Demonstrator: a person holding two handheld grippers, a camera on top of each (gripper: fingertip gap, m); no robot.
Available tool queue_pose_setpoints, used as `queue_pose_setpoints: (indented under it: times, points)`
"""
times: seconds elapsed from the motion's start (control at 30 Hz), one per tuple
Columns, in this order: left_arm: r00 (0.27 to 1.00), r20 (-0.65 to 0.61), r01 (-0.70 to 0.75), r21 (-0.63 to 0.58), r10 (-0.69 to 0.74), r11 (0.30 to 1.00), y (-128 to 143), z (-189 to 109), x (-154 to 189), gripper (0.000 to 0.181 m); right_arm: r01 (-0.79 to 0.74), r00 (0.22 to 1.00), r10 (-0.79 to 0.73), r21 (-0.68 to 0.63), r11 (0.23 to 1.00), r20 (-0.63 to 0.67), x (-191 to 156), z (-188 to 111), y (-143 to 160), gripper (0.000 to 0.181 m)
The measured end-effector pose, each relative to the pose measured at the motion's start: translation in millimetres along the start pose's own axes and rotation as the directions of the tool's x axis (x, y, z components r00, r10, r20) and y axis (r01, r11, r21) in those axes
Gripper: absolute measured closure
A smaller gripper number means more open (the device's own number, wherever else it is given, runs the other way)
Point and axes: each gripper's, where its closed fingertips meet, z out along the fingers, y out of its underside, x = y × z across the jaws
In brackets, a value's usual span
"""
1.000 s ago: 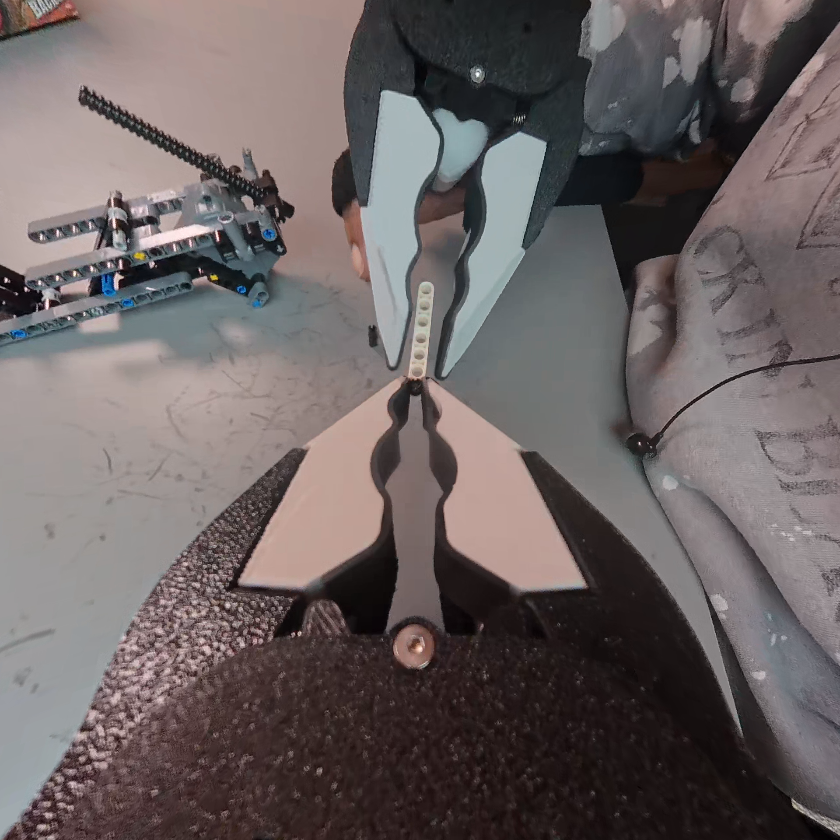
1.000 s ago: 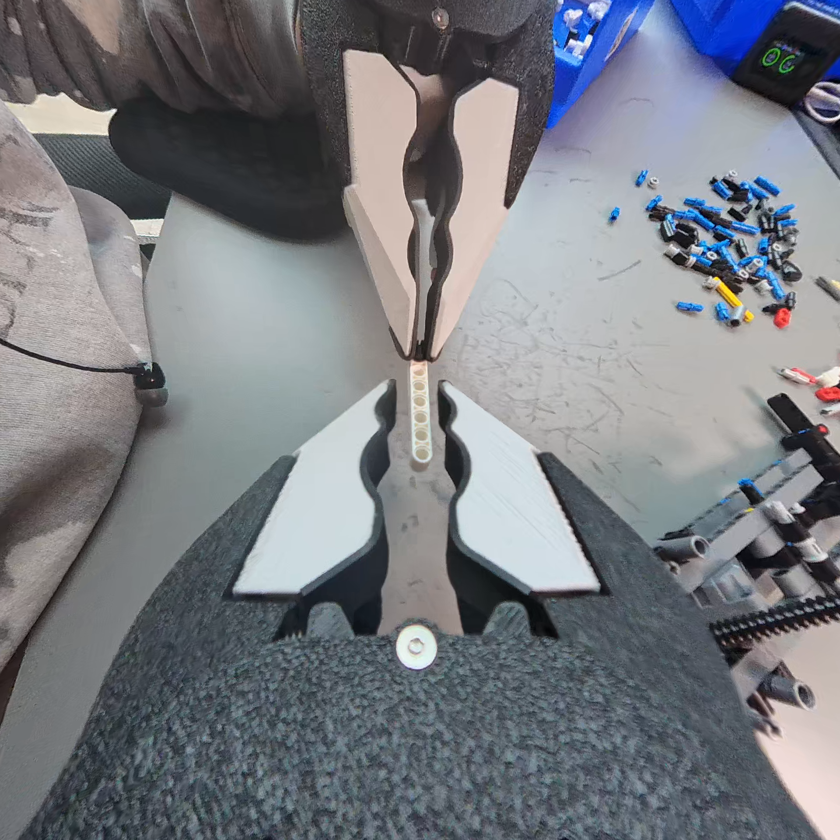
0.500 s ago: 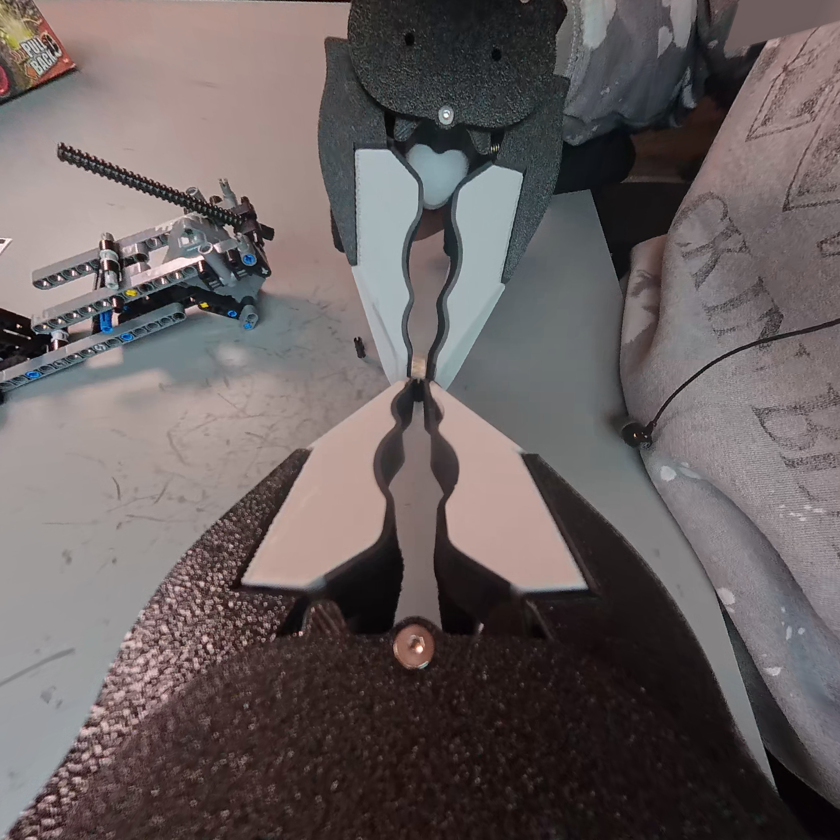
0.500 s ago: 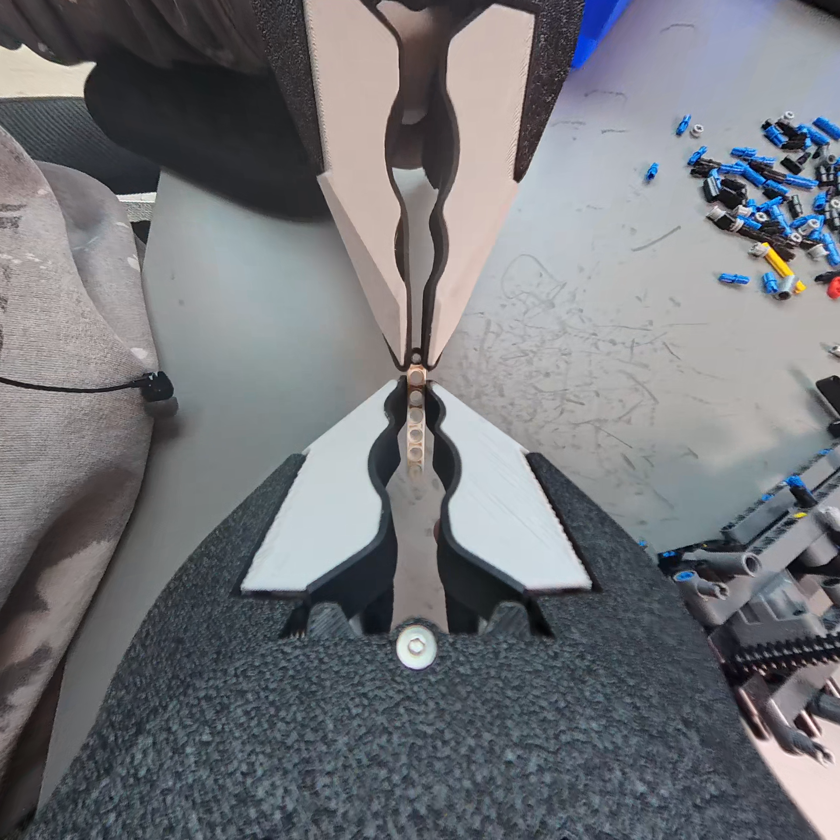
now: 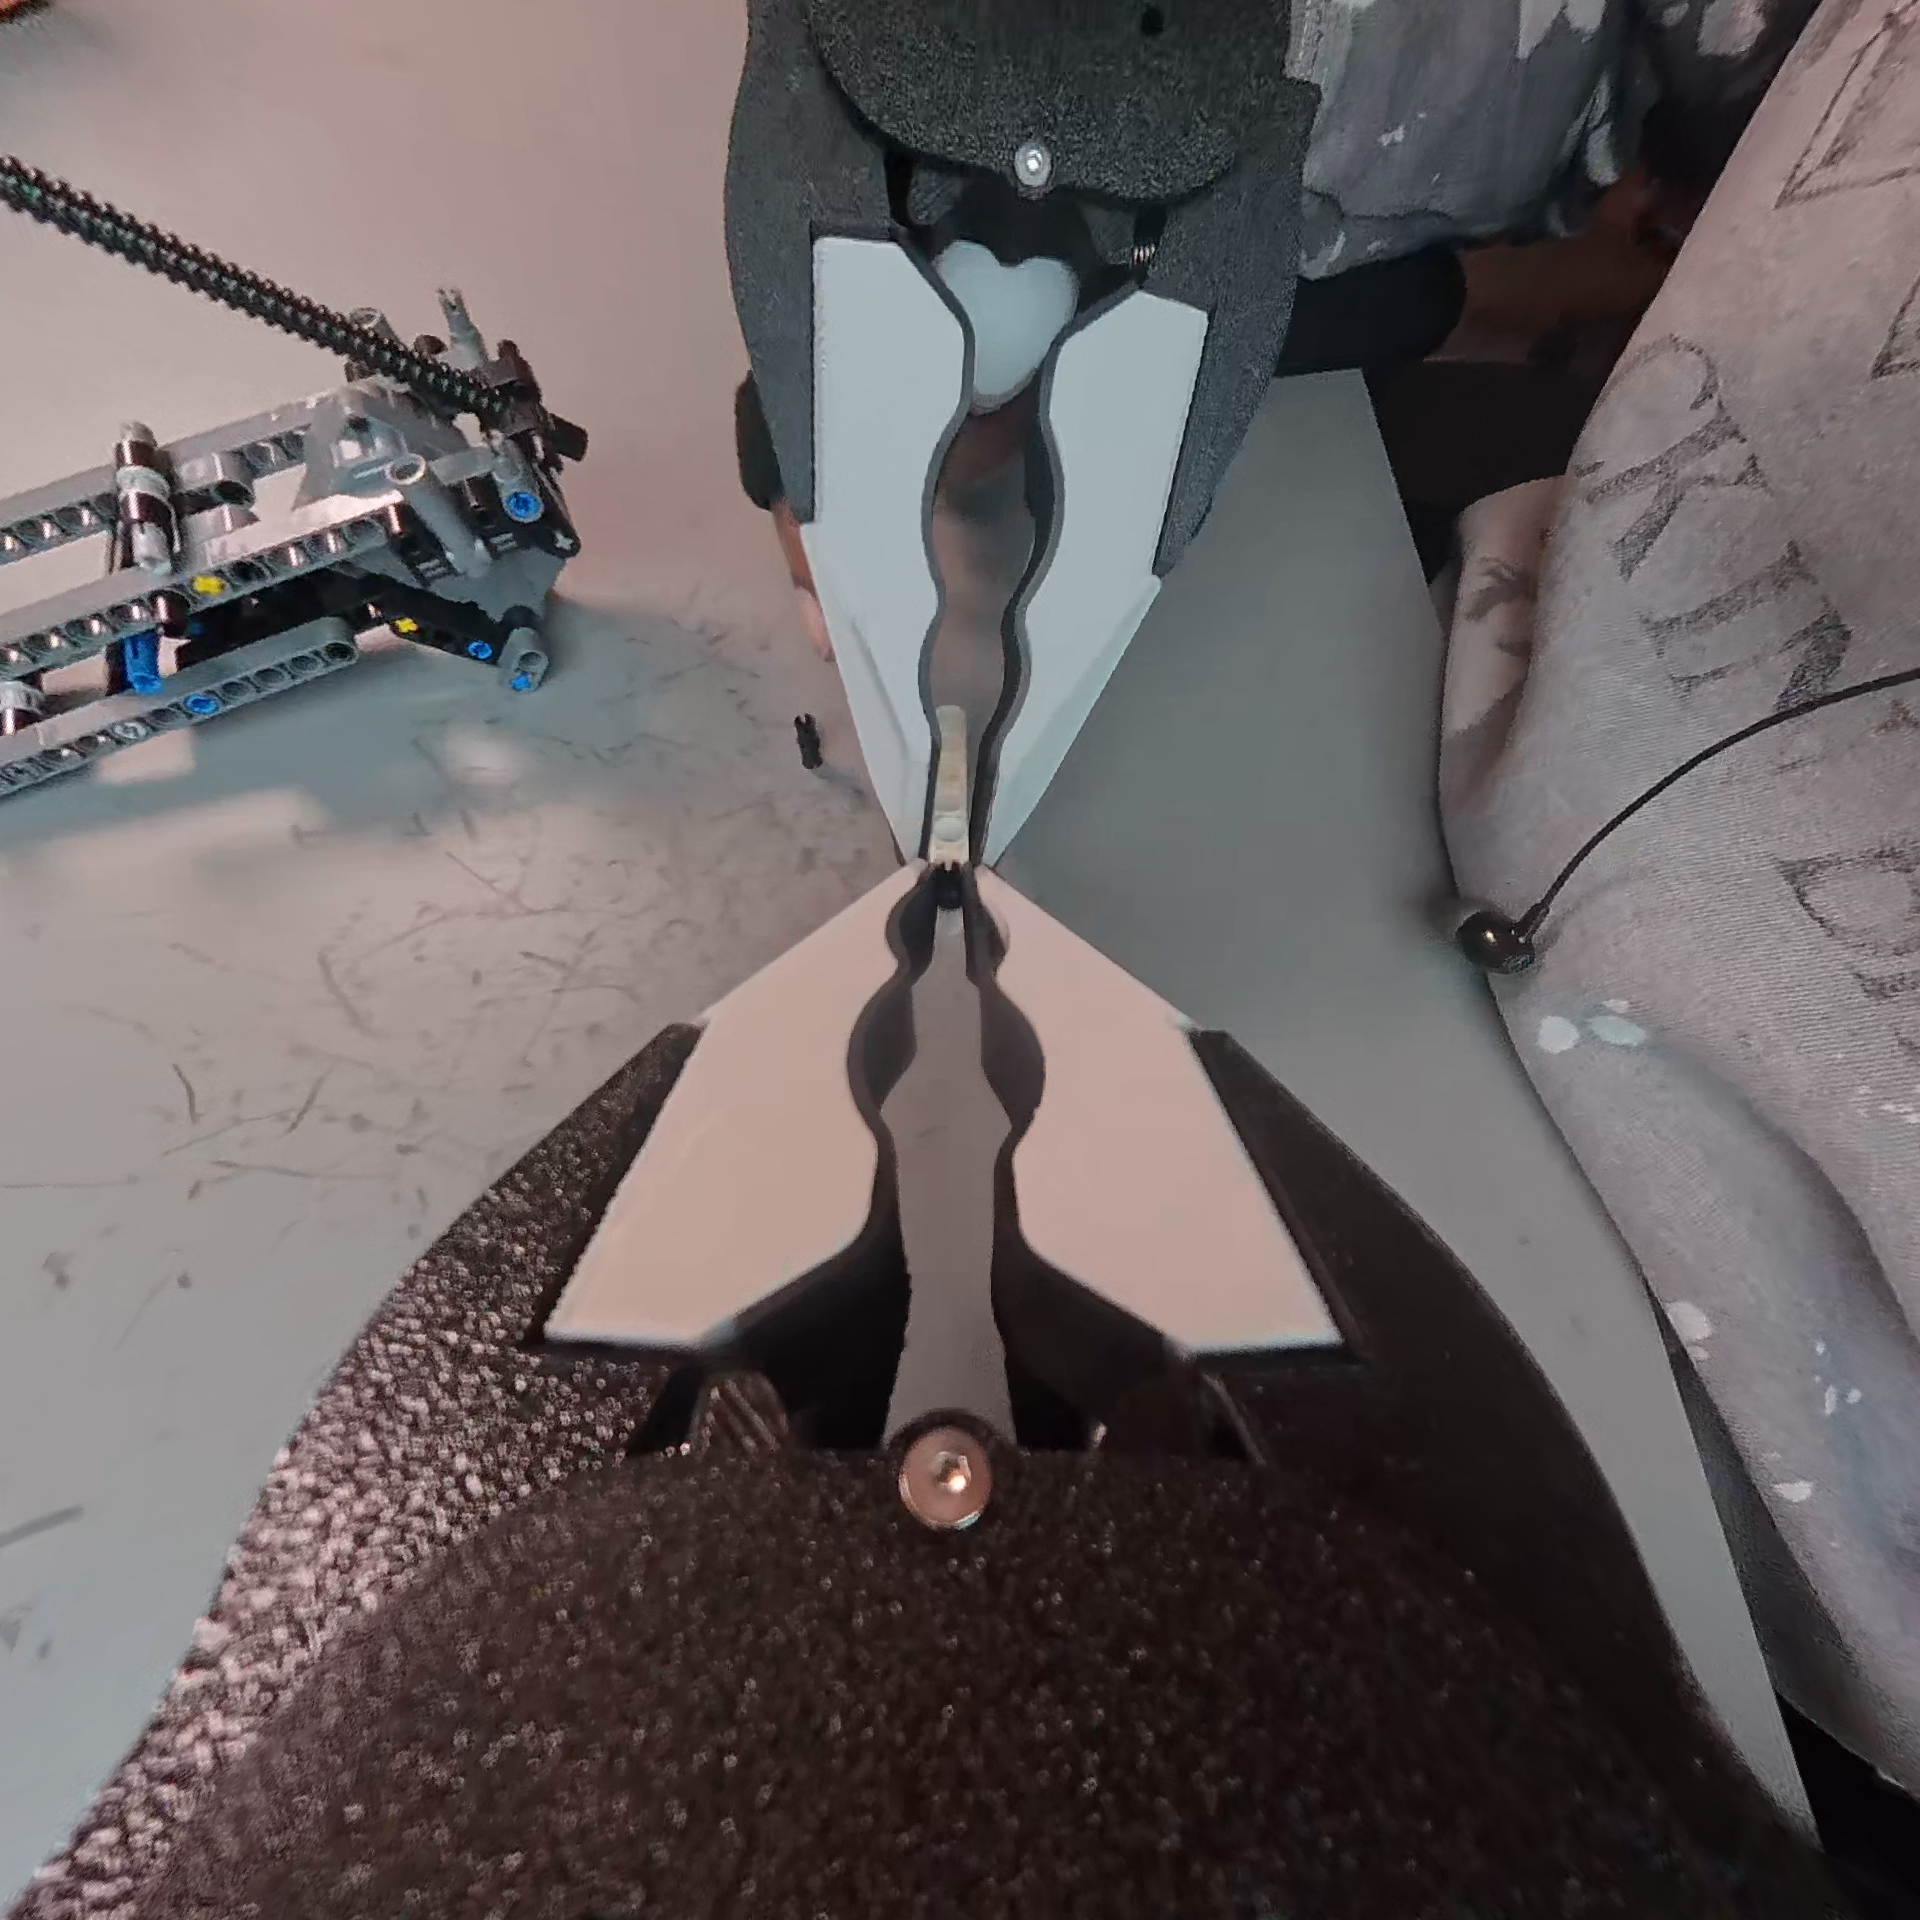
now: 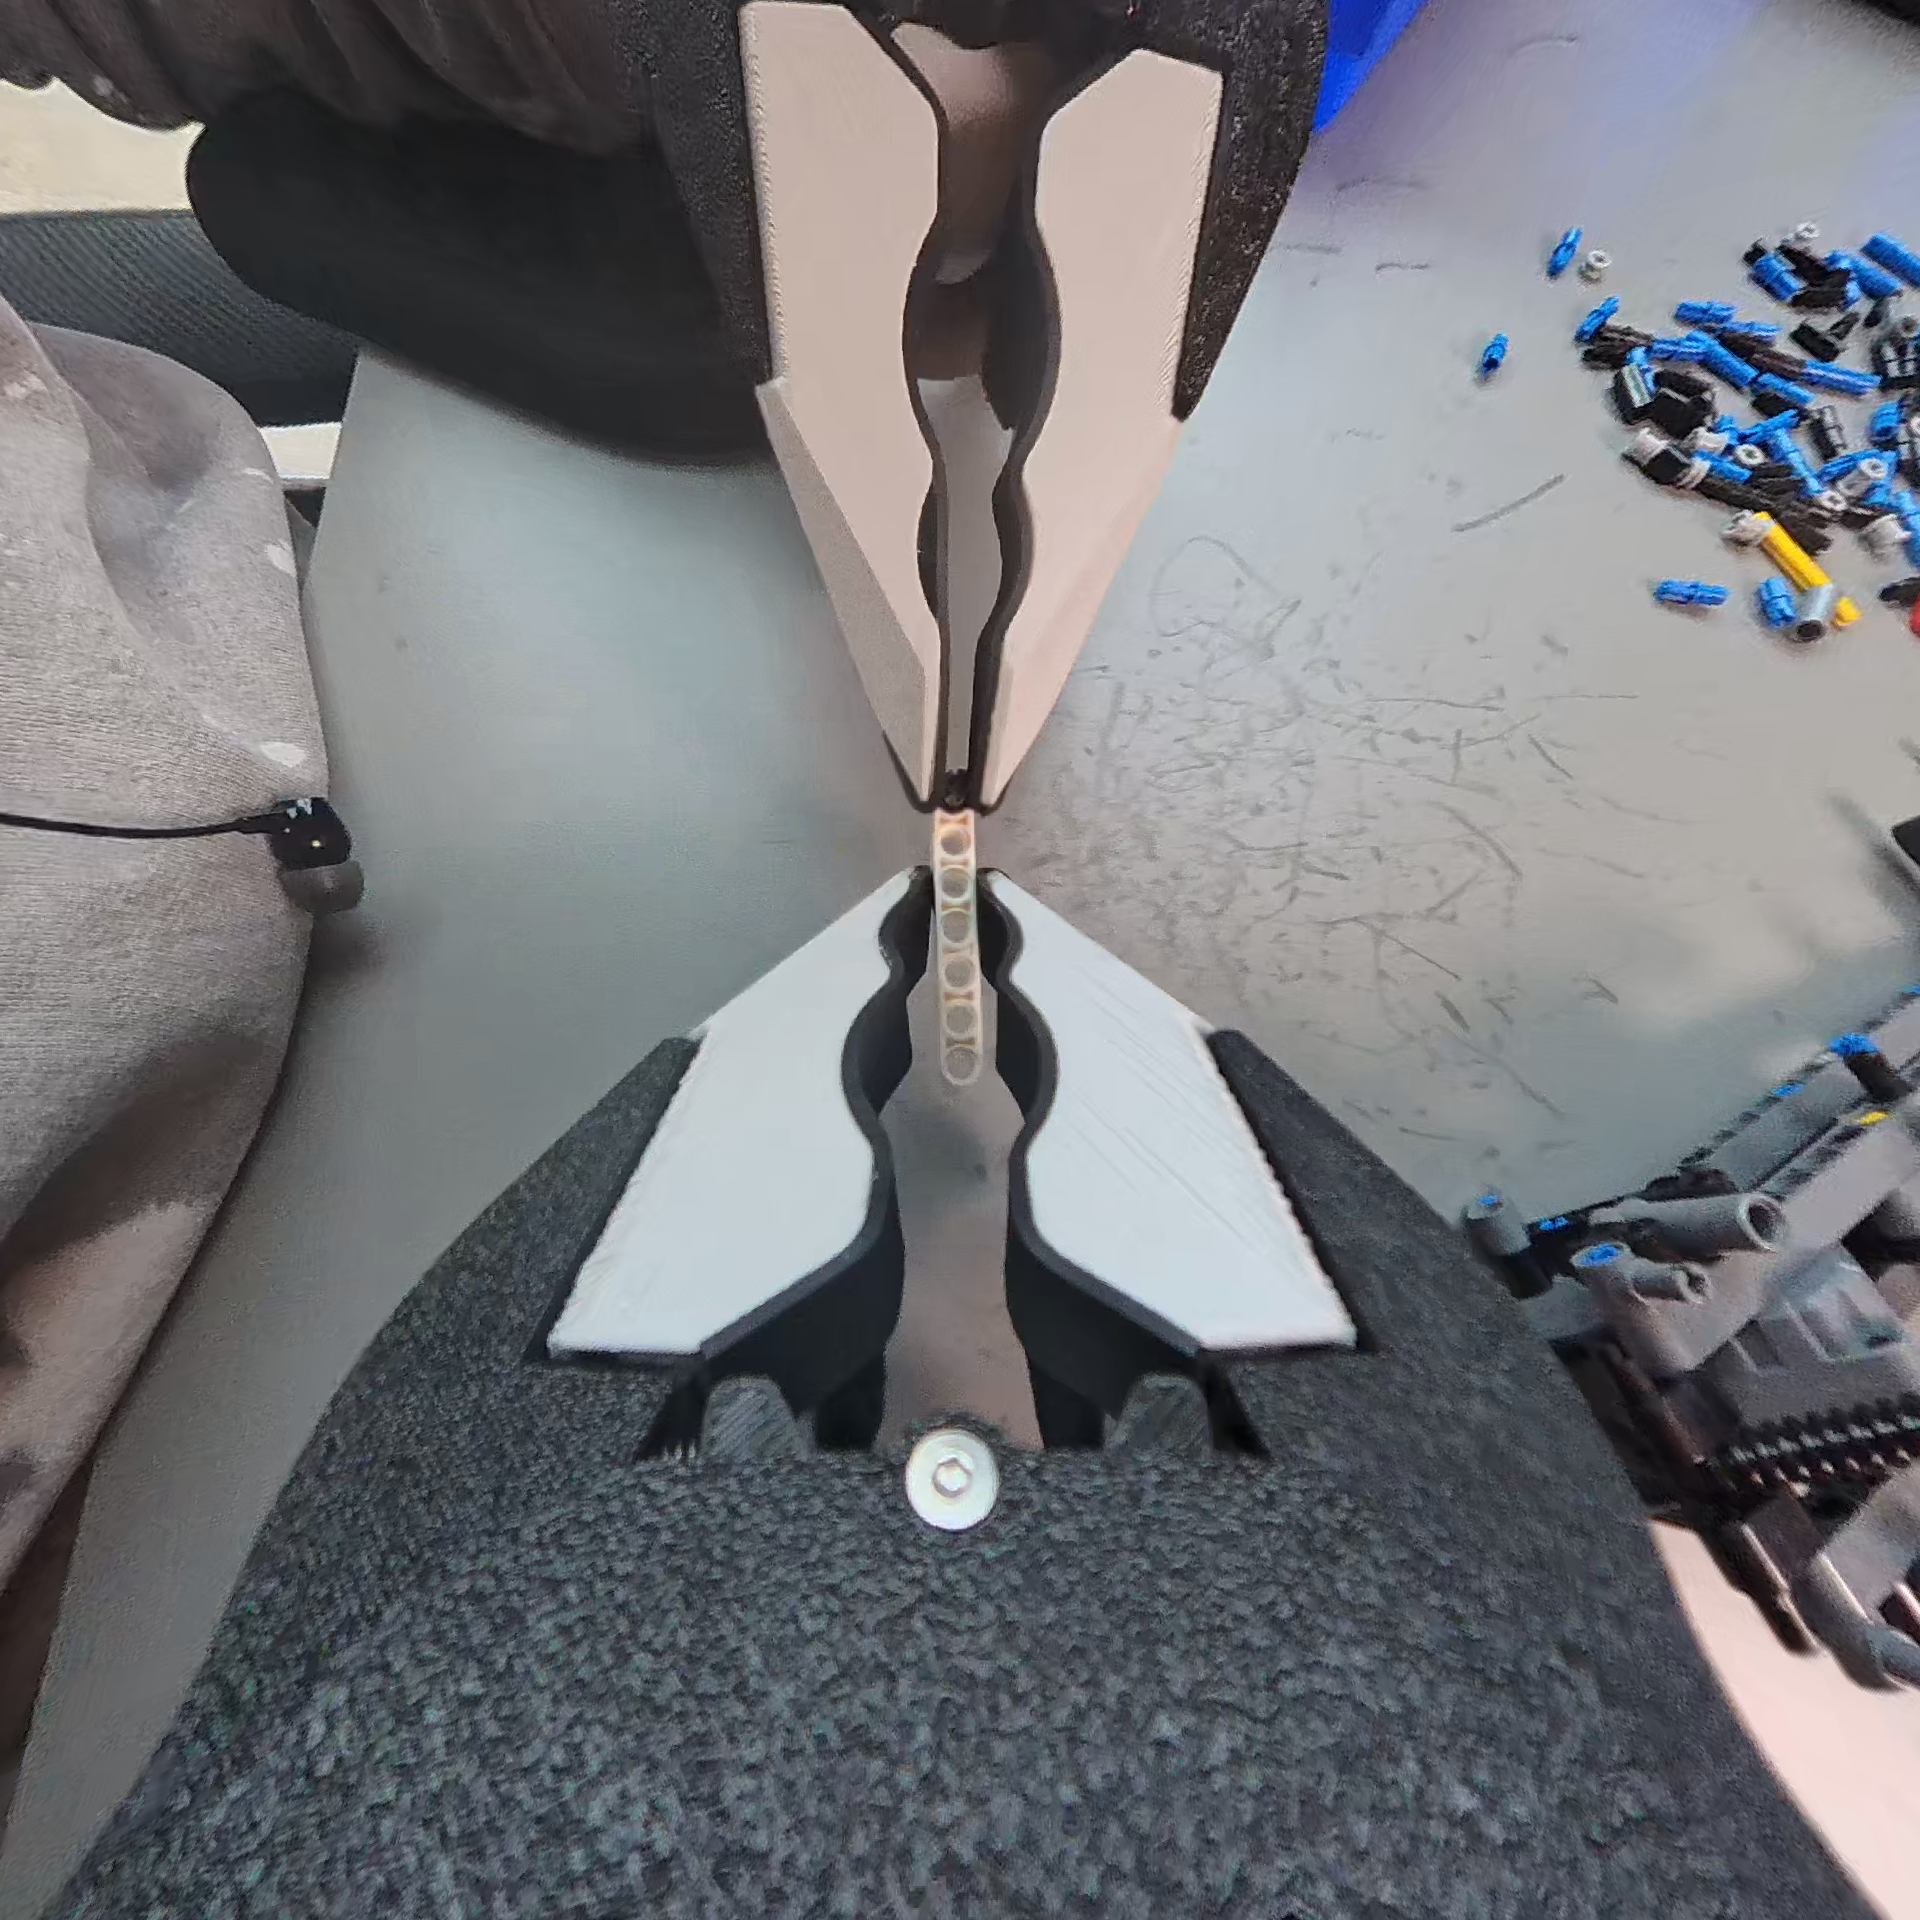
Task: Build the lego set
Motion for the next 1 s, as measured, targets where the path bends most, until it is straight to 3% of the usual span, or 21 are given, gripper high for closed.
queue_pose_setpoints:
  times: [0.13, 0.2, 0.27, 0.33, 0.4, 0.47, 0.57, 0.7, 0.87, 0.93, 1.0]
  points:
    - [0.999, 0.040, 0.001, 0.066, -0.004, 0.998, -8, -5, -5, 0.175, 0.034, 0.999, -0.033, 0.080, 0.996, -0.022, 8, -11, -10, 0.173]
    - [0.996, 0.063, 0.044, 0.211, -0.059, 0.977, -30, -19, -15, 0.175, 0.014, 0.998, 0.005, 0.273, 0.962, -0.068, 22, -35, -39, 0.173]
    - [0.987, 0.053, 0.119, 0.405, -0.153, 0.907, -57, -42, -25, 0.176, -0.085, 0.991, 0.129, 0.547, 0.833, -0.042, 36, -75, -75, 0.169]
    - [0.971, -0.022, 0.206, 0.576, -0.237, 0.791, -80, -62, -31, 0.176, -0.186, 0.972, 0.236, 0.639, 0.746, 0.007, 50, -92, -86, 0.155]
    - [0.956, -0.094, 0.265, 0.677, -0.276, 0.686, -96, -72, -33, 0.176, -0.249, 0.952, 0.301, 0.688, 0.682, 0.046, 55, -92, -90, 0.152]
    - [0.943, -0.160, 0.313, 0.725, -0.292, 0.613, -106, -77, -33, 0.177, -0.282, 0.946, 0.312, 0.709, 0.646, 0.092, 51, -89, -97, 0.148]
    - [0.926, -0.225, 0.364, 0.746, -0.303, 0.557, -113, -79, -34, 0.176, -0.286, 0.943, 0.316, 0.726, 0.626, 0.100, 50, -88, -106, 0.154]
    - [0.922, -0.241, 0.378, 0.727, -0.302, 0.573, -113, -73, -32, 0.176, -0.307, 0.940, 0.315, 0.736, 0.603, 0.133, 50, -87, -113, 0.173]
    - [0.908, -0.273, 0.413, 0.715, -0.319, 0.564, -111, -70, -30, 0.178, -0.282, 0.954, 0.275, 0.680, 0.677, 0.122, 46, -85, -105, 0.175]
    - [0.927, -0.230, 0.367, 0.711, -0.295, 0.600, -110, -67, -27, 0.177, -0.278, 0.959, 0.248, 0.651, 0.707, 0.140, 40, -84, -96, 0.175]
    - [0.918, -0.279, 0.377, 0.834, -0.280, 0.403, -123, -119, -40, 0.181, -0.224, 0.968, 0.252, 0.531, 0.817, 0.021, 47, -66, -61, 0.175]
